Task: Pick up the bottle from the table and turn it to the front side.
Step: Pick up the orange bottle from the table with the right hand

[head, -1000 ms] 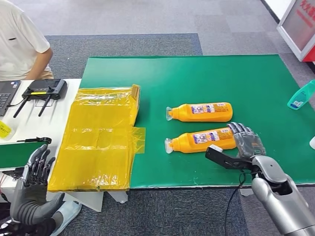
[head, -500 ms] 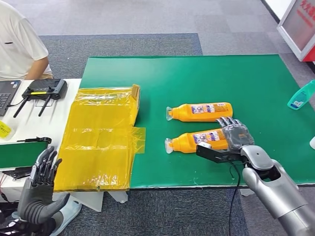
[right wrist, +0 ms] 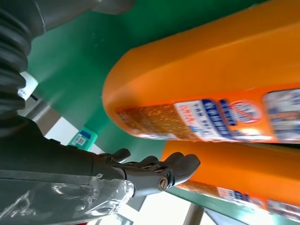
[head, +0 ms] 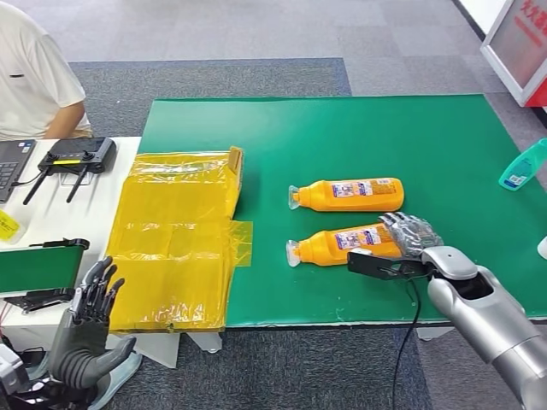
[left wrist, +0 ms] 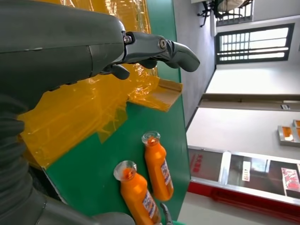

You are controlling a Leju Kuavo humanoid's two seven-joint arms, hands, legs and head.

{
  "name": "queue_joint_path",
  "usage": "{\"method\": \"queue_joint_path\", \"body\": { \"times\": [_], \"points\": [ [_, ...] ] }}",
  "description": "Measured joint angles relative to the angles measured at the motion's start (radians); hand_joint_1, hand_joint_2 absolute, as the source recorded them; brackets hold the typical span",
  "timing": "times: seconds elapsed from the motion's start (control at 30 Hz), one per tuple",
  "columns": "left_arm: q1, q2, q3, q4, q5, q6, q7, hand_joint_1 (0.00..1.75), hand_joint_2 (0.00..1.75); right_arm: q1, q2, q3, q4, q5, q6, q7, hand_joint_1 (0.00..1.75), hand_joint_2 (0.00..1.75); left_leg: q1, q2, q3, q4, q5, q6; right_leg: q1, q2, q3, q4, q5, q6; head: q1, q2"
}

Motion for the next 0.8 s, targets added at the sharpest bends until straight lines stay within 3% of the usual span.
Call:
{"method": "queue_joint_path", "body": {
  "times": [0.17, 0.43, 0.8],
  "points": [
    [0.000, 0.013, -0.021, 0.009, 0.006, 0.007, 0.000, 0.00, 1.75, -0.048, -0.014, 0.053, 0.043, -0.029, 0.005, -0.001, 0.00, 1.75, 0.000, 0.000, 0.000, 0.000, 0.000, 0.000, 0.000, 0.000, 0.000, 0.000, 0.000, 0.000, 0.000, 0.000],
    [-0.006, 0.021, -0.049, 0.036, 0.007, 0.010, 0.002, 0.00, 1.75, -0.041, -0.030, 0.090, 0.054, -0.069, -0.039, 0.016, 0.00, 1.75, 0.000, 0.000, 0.000, 0.000, 0.000, 0.000, 0.000, 0.000, 0.000, 0.000, 0.000, 0.000, 0.000, 0.000],
    [-0.020, 0.032, -0.082, 0.068, 0.010, 0.017, 0.002, 0.00, 1.75, -0.051, 0.008, 0.114, 0.091, -0.069, -0.053, 0.024, 0.00, 1.75, 0.000, 0.000, 0.000, 0.000, 0.000, 0.000, 0.000, 0.000, 0.000, 0.000, 0.000, 0.000, 0.000, 0.000]
  ]
}}
